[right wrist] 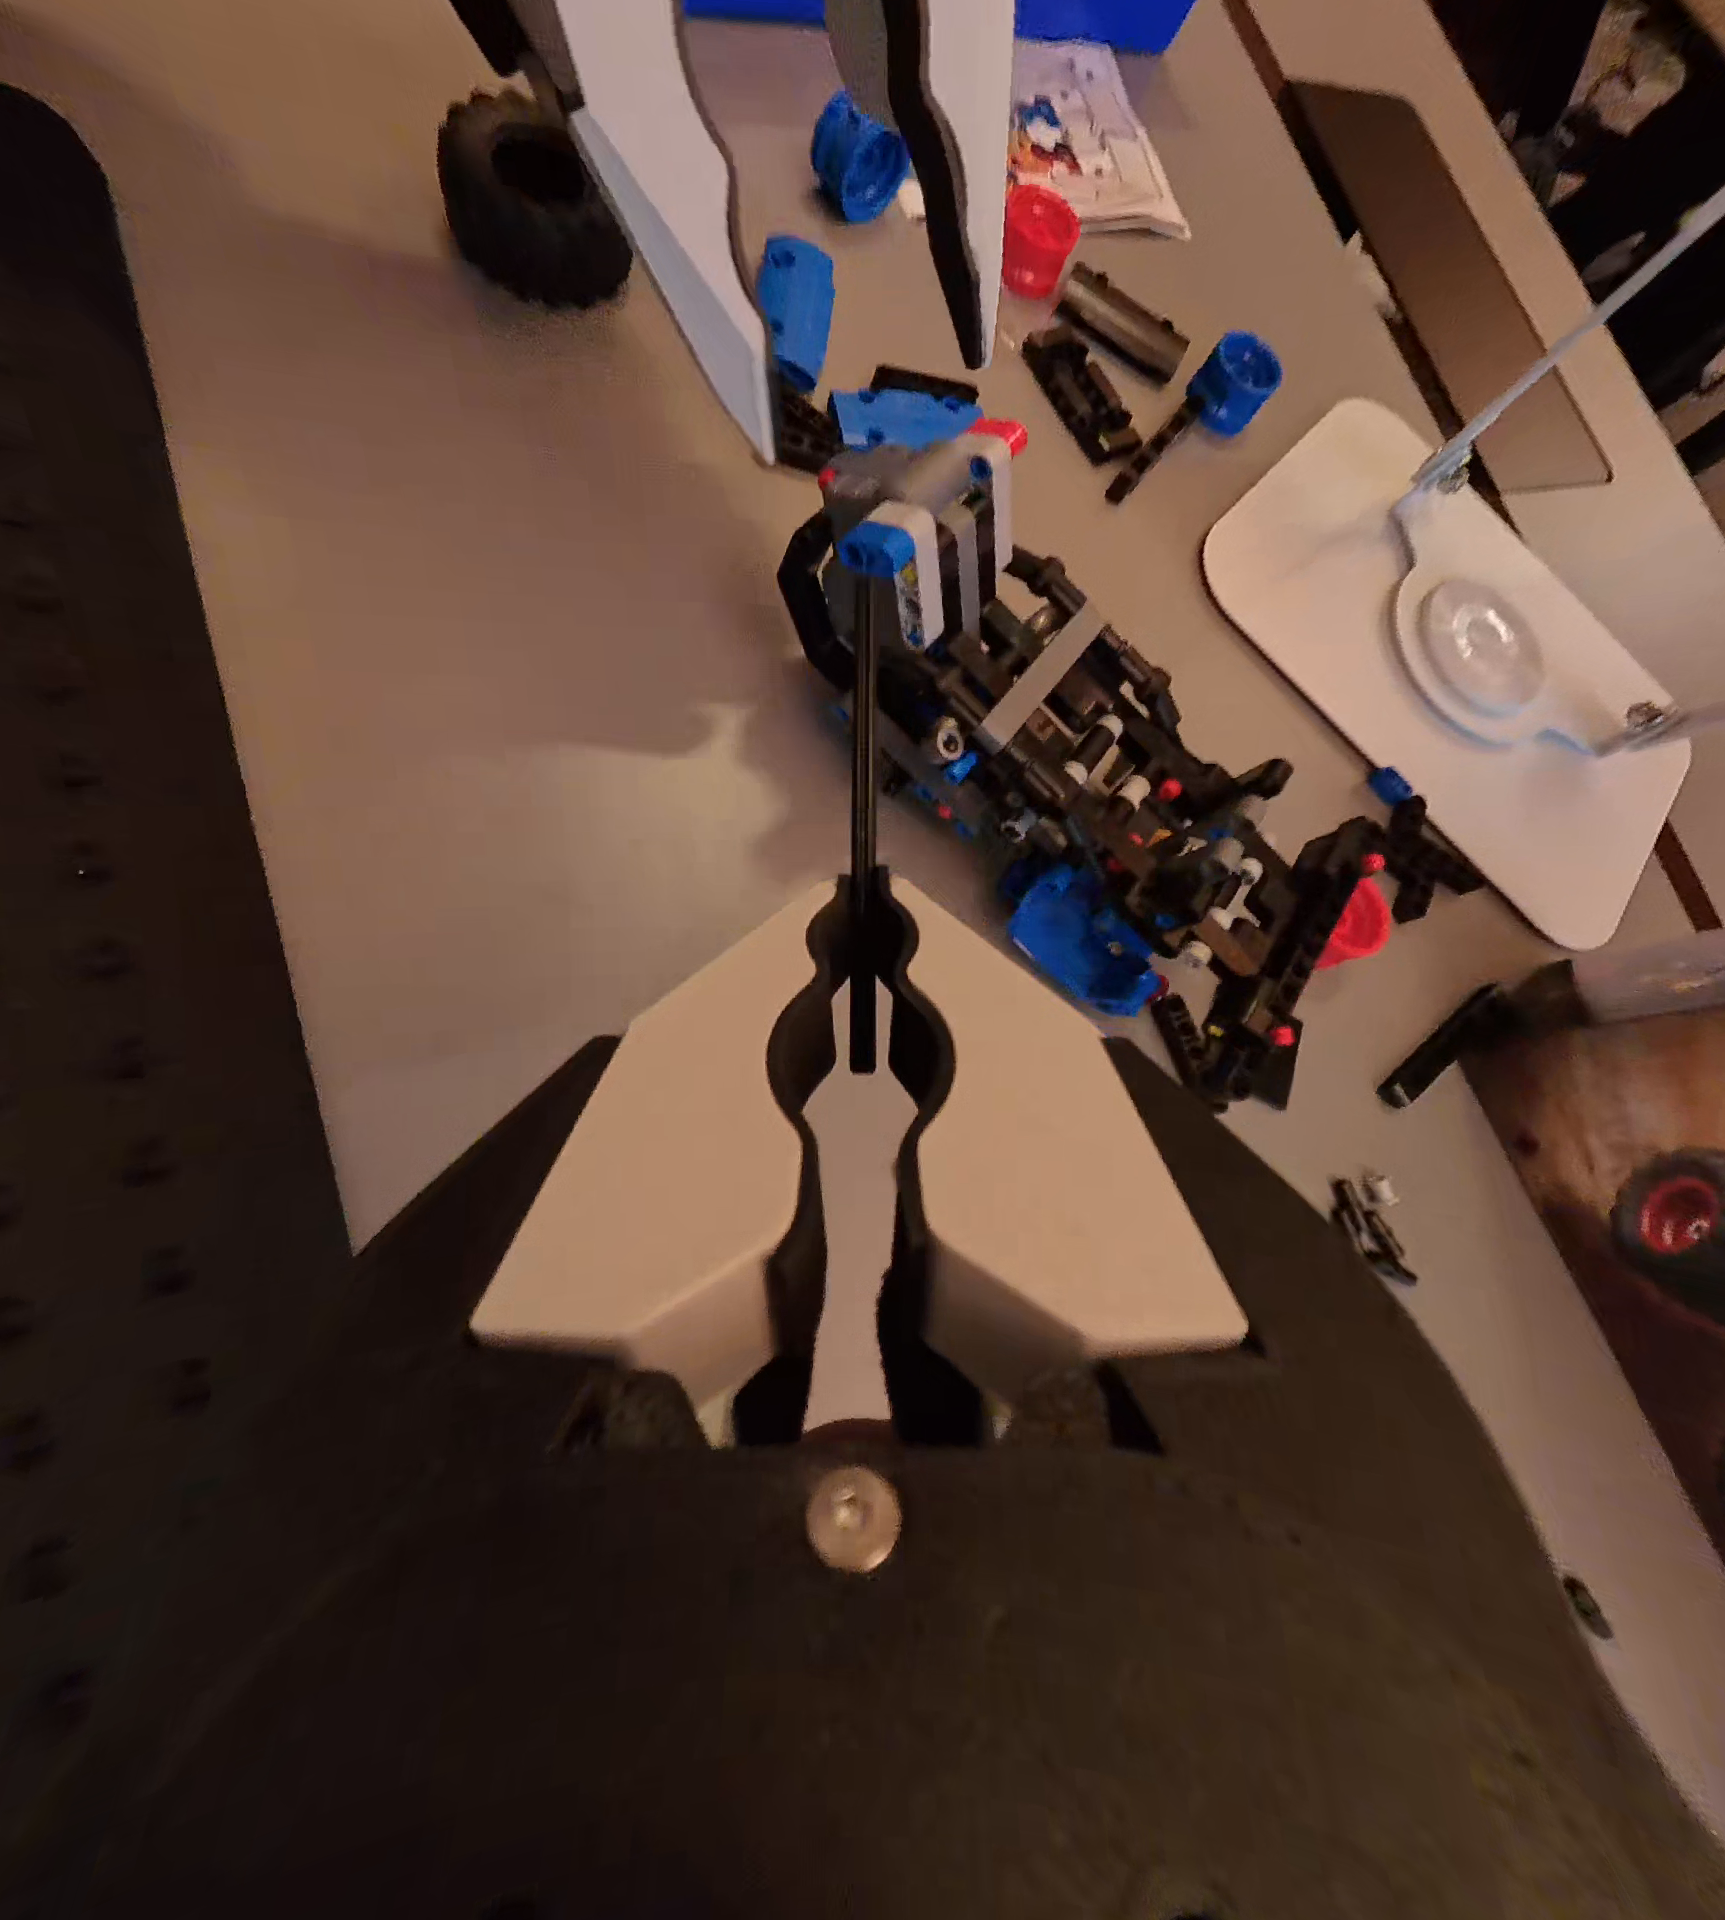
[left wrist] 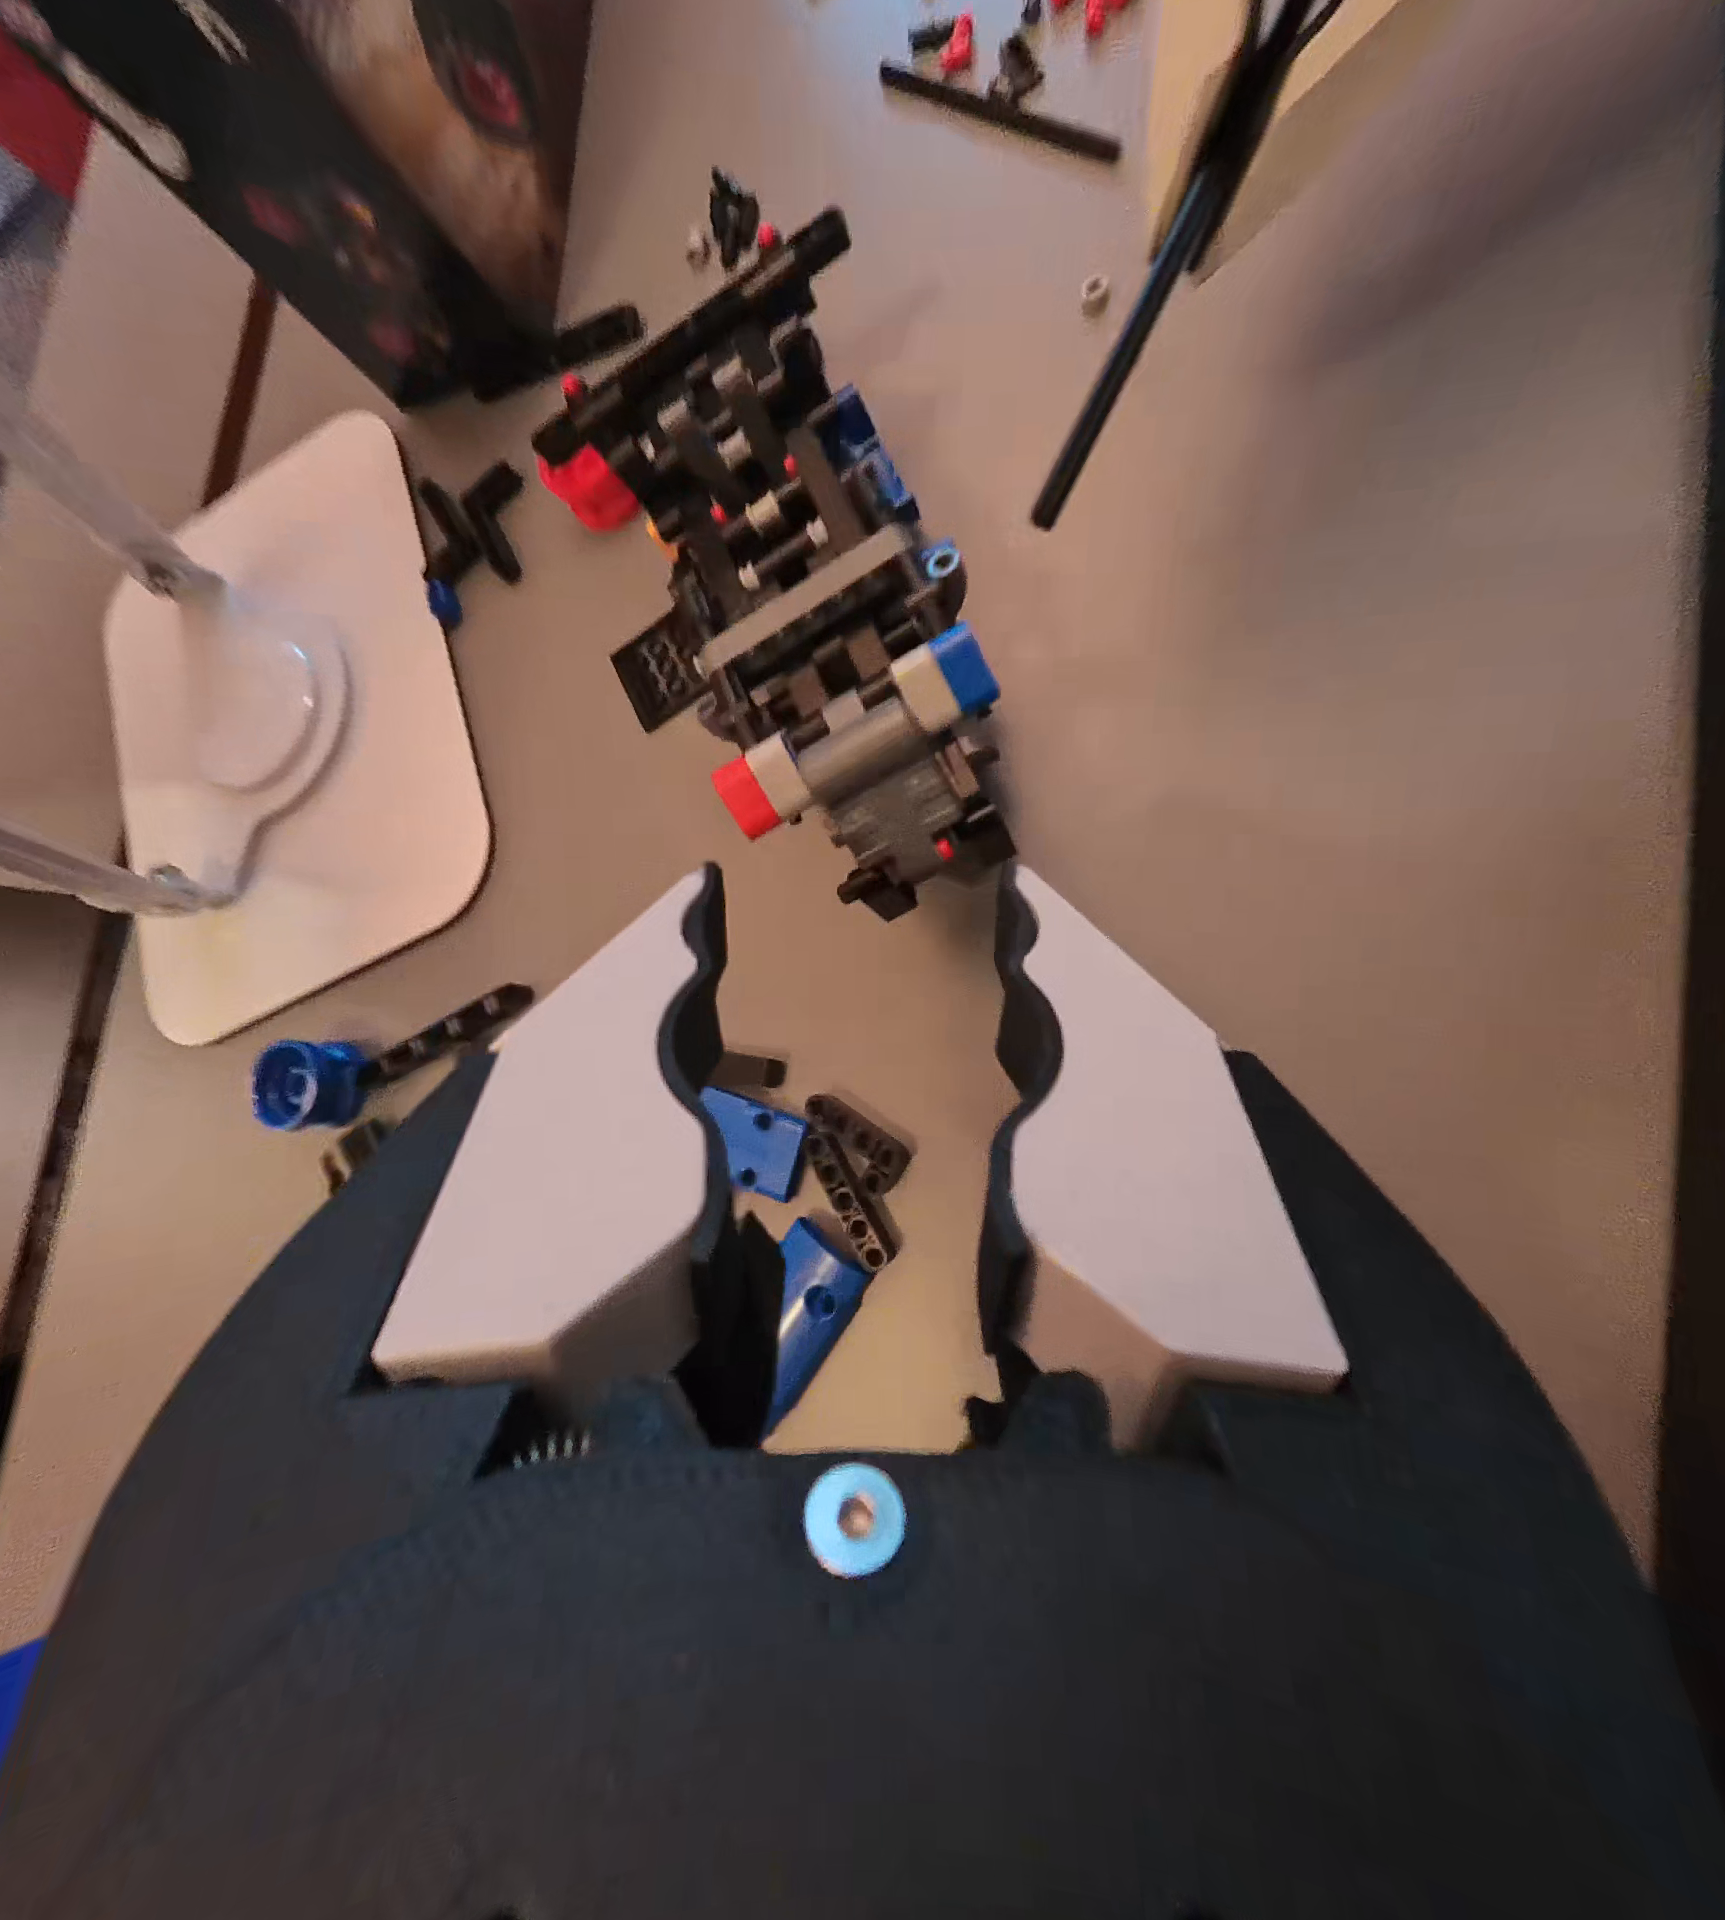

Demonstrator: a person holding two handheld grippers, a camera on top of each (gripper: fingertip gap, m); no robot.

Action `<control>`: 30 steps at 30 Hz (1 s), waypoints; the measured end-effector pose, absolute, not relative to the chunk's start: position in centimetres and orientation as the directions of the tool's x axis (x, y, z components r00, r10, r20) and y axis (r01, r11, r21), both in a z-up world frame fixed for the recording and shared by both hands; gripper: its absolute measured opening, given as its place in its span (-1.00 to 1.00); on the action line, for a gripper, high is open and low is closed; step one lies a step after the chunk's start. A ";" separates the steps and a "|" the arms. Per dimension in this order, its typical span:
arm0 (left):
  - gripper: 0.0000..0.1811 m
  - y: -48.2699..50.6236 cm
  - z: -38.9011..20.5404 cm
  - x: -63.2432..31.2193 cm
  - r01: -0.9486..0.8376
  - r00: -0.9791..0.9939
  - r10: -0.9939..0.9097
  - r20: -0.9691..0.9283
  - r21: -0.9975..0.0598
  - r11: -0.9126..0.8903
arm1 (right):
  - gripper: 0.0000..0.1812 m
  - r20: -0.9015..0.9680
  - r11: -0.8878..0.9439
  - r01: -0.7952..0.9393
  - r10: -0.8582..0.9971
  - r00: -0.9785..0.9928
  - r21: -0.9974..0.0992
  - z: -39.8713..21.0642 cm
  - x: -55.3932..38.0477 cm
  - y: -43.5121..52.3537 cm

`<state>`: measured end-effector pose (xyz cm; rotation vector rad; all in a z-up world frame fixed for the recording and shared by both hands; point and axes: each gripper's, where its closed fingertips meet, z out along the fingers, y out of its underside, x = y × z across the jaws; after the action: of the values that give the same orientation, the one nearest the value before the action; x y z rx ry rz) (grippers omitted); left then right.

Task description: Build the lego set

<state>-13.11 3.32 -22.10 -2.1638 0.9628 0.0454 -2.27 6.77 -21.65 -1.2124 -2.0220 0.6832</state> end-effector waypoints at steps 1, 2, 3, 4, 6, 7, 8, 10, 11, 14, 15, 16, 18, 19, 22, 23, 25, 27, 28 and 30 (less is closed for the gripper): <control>-0.47 3.6 -22.8 -13.3 -0.634 0.731 -0.616 -0.293 -0.625 -0.455 | -1.00 0.277 0.426 0.558 0.901 -0.335 -0.712 -22.0 -2.3 6.8; -0.52 3.8 -23.3 -13.0 -0.616 0.740 -0.619 -0.264 -0.636 -0.465 | -1.00 0.270 0.419 0.569 0.905 -0.330 -0.708 -22.3 -2.3 6.8; -0.58 3.9 -23.6 -12.4 -0.598 0.742 -0.629 -0.232 -0.653 -0.465 | -1.00 0.259 0.407 0.578 0.910 -0.324 -0.707 -22.6 -2.3 6.8; -0.61 4.0 -23.8 -11.9 -0.581 0.746 -0.633 -0.207 -0.666 -0.468 | -1.00 0.248 0.396 0.585 0.914 -0.320 -0.707 -22.8 -2.3 6.7; -0.72 4.3 -23.9 -11.2 -0.547 0.765 -0.618 -0.183 -0.691 -0.472 | -1.00 0.245 0.392 0.595 0.917 -0.314 -0.702 -23.1 -2.3 6.7; -0.73 4.5 -23.9 -11.0 -0.538 0.773 -0.608 -0.183 -0.697 -0.474 | -1.00 0.247 0.388 0.600 0.919 -0.307 -0.700 -23.2 -2.2 6.8; -0.74 4.6 -23.9 -10.8 -0.523 0.783 -0.597 -0.176 -0.705 -0.478 | -1.00 0.248 0.384 0.604 0.921 -0.299 -0.698 -23.3 -2.2 6.9; -0.76 4.8 -23.9 -10.3 -0.506 0.796 -0.580 -0.172 -0.715 -0.483 | -1.00 0.252 0.376 0.610 0.926 -0.283 -0.697 -23.3 -2.0 7.3; -0.77 5.0 -23.9 -10.1 -0.499 0.803 -0.570 -0.172 -0.716 -0.488 | -1.00 0.249 0.368 0.612 0.929 -0.275 -0.699 -23.2 -1.8 7.5; -0.78 5.4 -23.8 -9.4 -0.488 0.816 -0.549 -0.180 -0.722 -0.490 | -1.00 0.245 0.351 0.617 0.936 -0.253 -0.705 -23.1 -1.3 7.9; -0.78 5.5 -23.9 -9.2 -0.490 0.819 -0.543 -0.187 -0.721 -0.490 | -1.00 0.241 0.342 0.620 0.939 -0.244 -0.706 -23.1 -1.2 8.0; -0.78 5.6 -23.9 -9.1 -0.489 0.821 -0.539 -0.189 -0.720 -0.492 | -1.00 0.235 0.333 0.622 0.943 -0.236 -0.709 -23.1 -1.0 8.1; -0.78 5.8 -23.8 -8.8 -0.484 0.824 -0.535 -0.187 -0.724 -0.492 | -1.00 0.233 0.320 0.628 0.947 -0.219 -0.709 -23.2 -0.8 8.4; -0.78 5.9 -23.9 -8.7 -0.478 0.827 -0.532 -0.184 -0.727 -0.493 | -1.00 0.237 0.317 0.629 0.949 -0.210 -0.710 -23.2 -0.7 8.6; -0.79 6.2 -23.9 -8.4 -0.472 0.830 -0.527 -0.182 -0.734 -0.489 | -1.00 0.232 0.300 0.630 0.954 -0.190 -0.717 -23.1 -0.7 8.8; -0.79 6.3 -23.9 -8.4 -0.473 0.831 -0.524 -0.187 -0.733 -0.489 | -1.00 0.236 0.300 0.631 0.954 -0.185 -0.715 -23.1 -0.7 8.9; -0.78 6.3 -23.9 -8.5 -0.474 0.833 -0.519 -0.192 -0.732 -0.489 | -1.00 0.245 0.299 0.634 0.954 -0.175 -0.713 -23.1 -0.8 8.9; -0.77 6.5 -24.0 -8.4 -0.465 0.838 -0.512 -0.189 -0.738 -0.489 | -1.00 0.249 0.294 0.629 0.955 -0.161 -0.720 -23.0 -0.9 9.0; -0.76 6.6 -24.0 -8.3 -0.464 0.836 -0.516 -0.185 -0.741 -0.485 | -1.00 0.285 0.316 0.627 0.946 -0.153 -0.712 -22.9 -1.0 9.2; -0.78 6.6 -24.1 -7.8 -0.461 0.833 -0.525 -0.175 -0.745 -0.482 | -1.00 0.394 0.388 0.639 0.908 -0.142 -0.664 -22.9 -1.0 9.6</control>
<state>-7.79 6.64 -24.07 -2.1553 0.7188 -0.0958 -1.03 9.57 -22.85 -1.3358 -1.8702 0.4372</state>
